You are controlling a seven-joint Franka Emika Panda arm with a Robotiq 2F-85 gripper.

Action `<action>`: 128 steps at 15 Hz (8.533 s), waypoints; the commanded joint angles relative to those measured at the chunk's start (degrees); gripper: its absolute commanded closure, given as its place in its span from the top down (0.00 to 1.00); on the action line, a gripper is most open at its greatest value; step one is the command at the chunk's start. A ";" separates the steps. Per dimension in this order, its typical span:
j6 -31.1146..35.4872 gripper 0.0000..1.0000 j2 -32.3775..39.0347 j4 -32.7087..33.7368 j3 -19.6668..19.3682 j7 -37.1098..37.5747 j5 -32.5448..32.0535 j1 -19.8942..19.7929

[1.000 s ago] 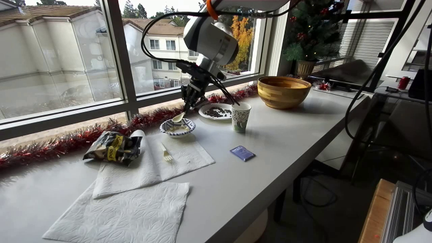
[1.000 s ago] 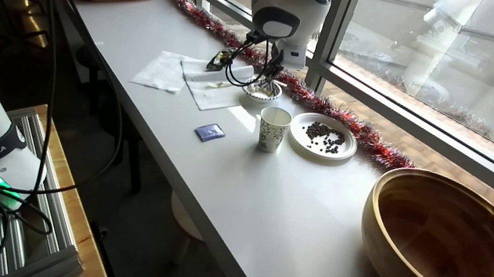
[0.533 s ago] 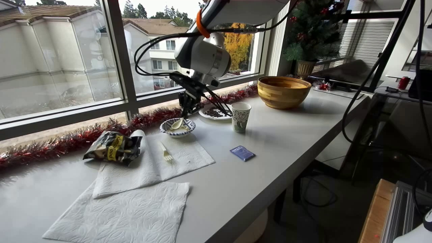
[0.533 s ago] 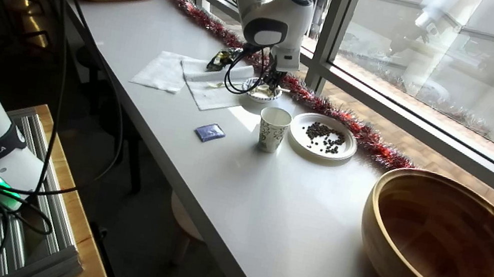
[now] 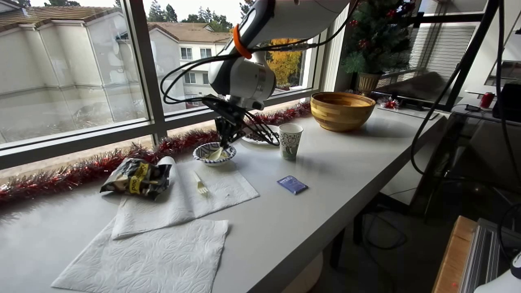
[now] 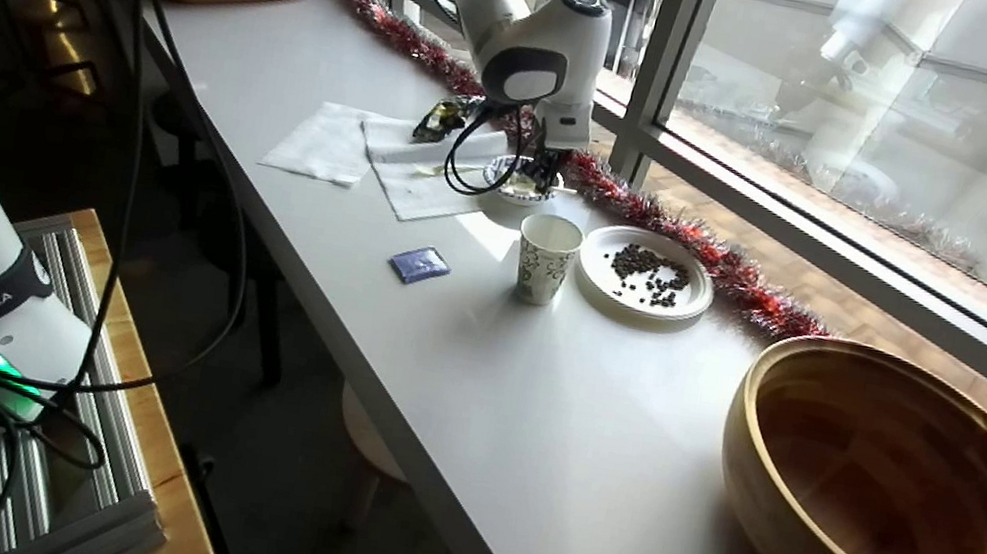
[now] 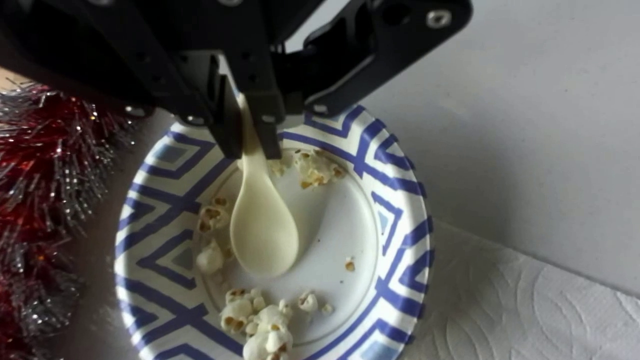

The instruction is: Use the spoon to transfer some of the white contents to the cup

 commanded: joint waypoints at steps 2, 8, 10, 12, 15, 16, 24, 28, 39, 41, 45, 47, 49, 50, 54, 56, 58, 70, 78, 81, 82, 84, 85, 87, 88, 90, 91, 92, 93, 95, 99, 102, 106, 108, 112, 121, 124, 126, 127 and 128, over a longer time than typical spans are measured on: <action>0.59 0.04 0.99 1.22 -0.34 3.48 -2.65 0.70; 0.49 0.04 1.28 1.70 0.04 4.67 -2.69 1.20; 0.48 0.04 1.42 1.93 0.18 4.94 -2.63 1.30; 0.16 0.04 1.56 2.06 0.37 5.30 -2.53 1.25; 0.05 0.04 1.81 2.02 0.89 5.16 -2.36 1.00; -0.51 0.04 1.76 2.03 1.34 4.79 -2.10 0.66; -4.33 0.04 2.02 2.89 4.79 2.81 0.32 -3.28; -8.43 0.04 2.54 4.38 7.44 1.01 2.26 -6.79; -13.33 0.04 5.75 9.39 10.58 -4.76 9.24 -11.68; -13.52 0.04 5.75 9.81 10.71 -5.73 9.77 -11.57; -14.70 0.04 4.72 9.54 10.19 -6.21 9.52 -10.98; -15.42 0.04 4.14 9.39 9.70 -5.61 9.37 -10.90; -15.98 0.04 3.14 8.81 9.17 -5.08 9.34 -10.99; -16.24 0.04 2.44 8.38 9.13 -5.16 9.58 -11.24; -19.11 0.04 -2.13 5.15 9.20 -6.87 9.98 -12.61; -24.00 0.04 -5.09 3.49 9.22 -7.62 10.42 -13.99; -28.77 0.04 -8.37 1.38 7.91 -7.17 10.12 -14.72; -34.04 0.04 -22.94 -13.43 -2.62 -7.11 9.53 -16.93; -33.60 0.04 -24.19 -14.96 -7.74 -4.57 7.60 -17.66; -32.43 0.04 -24.25 -14.87 -9.00 -3.10 5.70 -17.10; -31.43 0.04 -24.22 -15.05 -9.19 -2.55 5.05 -16.78; -29.50 0.04 -24.29 -15.41 -9.48 -0.88 2.95 -16.07; -28.61 0.04 -24.24 -15.55 -9.43 -0.24 2.09 -15.85; -26.30 0.04 -24.16 -16.19 -9.37 1.44 0.06 -15.01; -25.14 0.04 -24.19 -16.74 -9.33 2.34 -0.92 -14.47; -23.40 0.04 -24.26 -17.68 -9.43 4.22 -3.31 -13.35; -22.80 0.04 -24.35 -18.15 -9.54 5.40 -4.69 -12.74; -21.92 0.04 -24.54 -18.73 -9.73 6.39 -6.24 -12.07; -21.49 0.04 -24.65 -19.11 -9.89 7.72 -7.71 -11.50; -20.28 0.04 -24.78 -19.74 -10.16 9.66 -10.59 -10.58; -18.43 0.04 -25.05 -20.64 -10.80 13.25 -16.08 -9.08; -16.68 0.04 -25.70 -21.46 -11.57 15.74 -20.69 -7.86; -15.94 0.04 -26.79 -22.15 -12.45 19.49 -28.05 -5.83; -15.44 0.04 -27.57 -22.57 -12.64 21.50 -31.75 -4.81; -13.46 0.04 -28.71 -23.64 -12.47 25.67 -37.96 -3.34; -16.21 0.04 -36.06 -25.49 -1.27 9.86 -15.05 -6.56; -16.87 0.04 -33.01 -23.37 1.83 2.40 -3.53 -7.18; -17.87 0.04 -30.55 -22.34 3.47 -2.60 4.17 -7.74; -19.02 0.04 -29.20 -21.82 4.15 -5.10 7.75 -8.23; -19.63 0.04 -27.91 -21.36 4.78 -7.81 11.37 -8.85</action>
